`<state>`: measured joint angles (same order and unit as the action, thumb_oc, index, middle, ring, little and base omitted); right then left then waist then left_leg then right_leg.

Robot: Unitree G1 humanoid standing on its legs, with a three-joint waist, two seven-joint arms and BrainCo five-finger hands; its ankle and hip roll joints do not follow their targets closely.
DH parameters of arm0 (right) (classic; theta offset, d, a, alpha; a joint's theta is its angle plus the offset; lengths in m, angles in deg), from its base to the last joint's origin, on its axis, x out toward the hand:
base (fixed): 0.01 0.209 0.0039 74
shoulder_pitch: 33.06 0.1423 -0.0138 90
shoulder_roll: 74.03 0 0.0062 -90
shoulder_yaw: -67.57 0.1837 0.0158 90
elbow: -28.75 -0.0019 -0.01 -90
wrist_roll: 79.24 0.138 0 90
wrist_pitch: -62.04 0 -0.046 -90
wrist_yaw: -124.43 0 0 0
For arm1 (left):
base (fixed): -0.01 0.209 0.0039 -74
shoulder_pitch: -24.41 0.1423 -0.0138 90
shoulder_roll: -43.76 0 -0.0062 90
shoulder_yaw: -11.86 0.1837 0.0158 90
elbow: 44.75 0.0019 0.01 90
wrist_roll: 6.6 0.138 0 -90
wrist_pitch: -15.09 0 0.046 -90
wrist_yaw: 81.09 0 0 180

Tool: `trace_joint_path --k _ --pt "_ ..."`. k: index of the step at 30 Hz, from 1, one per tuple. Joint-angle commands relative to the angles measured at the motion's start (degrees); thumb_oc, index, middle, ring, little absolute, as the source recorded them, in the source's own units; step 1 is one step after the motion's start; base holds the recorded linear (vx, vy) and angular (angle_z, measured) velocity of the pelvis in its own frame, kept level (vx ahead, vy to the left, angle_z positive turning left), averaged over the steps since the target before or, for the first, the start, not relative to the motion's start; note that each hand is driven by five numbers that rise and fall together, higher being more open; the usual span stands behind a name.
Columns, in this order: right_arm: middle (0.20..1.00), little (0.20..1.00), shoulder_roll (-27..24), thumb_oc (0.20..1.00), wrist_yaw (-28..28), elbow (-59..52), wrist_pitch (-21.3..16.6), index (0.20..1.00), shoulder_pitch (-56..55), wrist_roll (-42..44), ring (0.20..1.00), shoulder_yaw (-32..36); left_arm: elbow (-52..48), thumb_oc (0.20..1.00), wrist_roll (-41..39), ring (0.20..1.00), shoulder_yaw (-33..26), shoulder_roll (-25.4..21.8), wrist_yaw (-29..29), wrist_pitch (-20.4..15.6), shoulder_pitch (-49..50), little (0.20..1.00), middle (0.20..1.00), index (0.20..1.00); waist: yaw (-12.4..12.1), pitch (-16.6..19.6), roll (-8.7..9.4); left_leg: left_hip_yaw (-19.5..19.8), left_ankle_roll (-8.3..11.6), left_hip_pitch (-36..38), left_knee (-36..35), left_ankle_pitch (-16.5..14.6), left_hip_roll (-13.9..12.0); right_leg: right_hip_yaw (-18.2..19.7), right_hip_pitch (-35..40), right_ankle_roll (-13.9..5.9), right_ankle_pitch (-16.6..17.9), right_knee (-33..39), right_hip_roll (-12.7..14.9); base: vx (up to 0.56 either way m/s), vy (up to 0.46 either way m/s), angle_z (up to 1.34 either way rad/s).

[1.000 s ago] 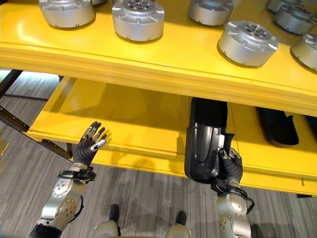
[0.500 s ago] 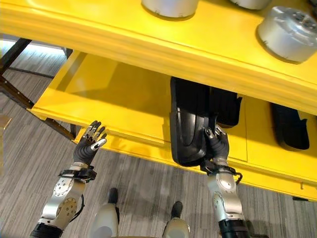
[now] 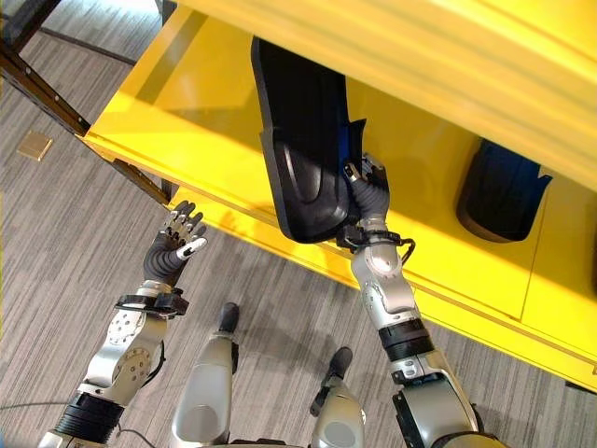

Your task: Move parts from the plastic box to the shelf.

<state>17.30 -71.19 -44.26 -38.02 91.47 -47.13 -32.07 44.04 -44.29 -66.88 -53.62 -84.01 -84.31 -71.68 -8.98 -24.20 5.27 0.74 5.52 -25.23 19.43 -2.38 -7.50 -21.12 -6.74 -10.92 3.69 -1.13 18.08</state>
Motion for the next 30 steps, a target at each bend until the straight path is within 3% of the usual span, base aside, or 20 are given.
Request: trace_joint_path --k 1,14,24,30 --pt "0.200 0.200 -1.9 0.200 -2.3 -3.0 -4.6 0.200 5.3 2.4 0.200 1.2 -5.1 1.000 -1.2 1.000 0.4 -1.6 -1.3 -3.8 -0.3 1.000 1.000 1.000 -0.6 1.4 -0.35 -0.6 -0.19 -1.9 2.9 -2.7 -2.5 -1.0 0.7 -1.08 3.5 -3.5 3.7 -0.14 0.046 -0.03" --pt "0.200 0.200 -3.5 0.200 -7.0 14.5 -4.3 0.200 22.5 5.7 0.200 0.6 -5.7 1.000 -2.0 1.000 3.4 -2.5 -3.9 -4.9 -3.3 1.000 1.000 1.000 -0.4 -3.0 -3.56 0.3 -0.69 -8.2 10.2 -5.1 -2.3 2.0 -7.2 0.57 -0.7 -12.4 4.7 -0.05 0.039 -0.02" --pt "0.200 0.200 -4.7 0.200 -6.9 28.7 -3.8 0.200 29.6 10.3 0.200 0.1 -5.9 1.000 -3.2 1.000 4.2 -3.5 -4.1 -5.9 -3.1 1.000 1.000 1.000 0.3 -4.0 -4.27 -0.2 -0.84 -8.8 10.6 -5.2 -2.4 3.0 -9.1 0.74 -0.6 -13.0 4.4 -0.02 0.012 -0.01" --pt "0.200 0.200 -6.2 0.200 -6.8 31.8 -3.9 0.200 30.2 11.7 0.200 0.4 -5.8 1.000 -3.9 1.000 4.4 -3.8 -3.8 -6.1 -3.0 1.000 1.000 1.000 1.1 -4.0 -4.22 -0.3 -0.91 -8.8 10.1 -5.0 -2.3 3.3 -9.4 0.72 -0.1 -12.4 4.3 0.00 0.000 0.00"
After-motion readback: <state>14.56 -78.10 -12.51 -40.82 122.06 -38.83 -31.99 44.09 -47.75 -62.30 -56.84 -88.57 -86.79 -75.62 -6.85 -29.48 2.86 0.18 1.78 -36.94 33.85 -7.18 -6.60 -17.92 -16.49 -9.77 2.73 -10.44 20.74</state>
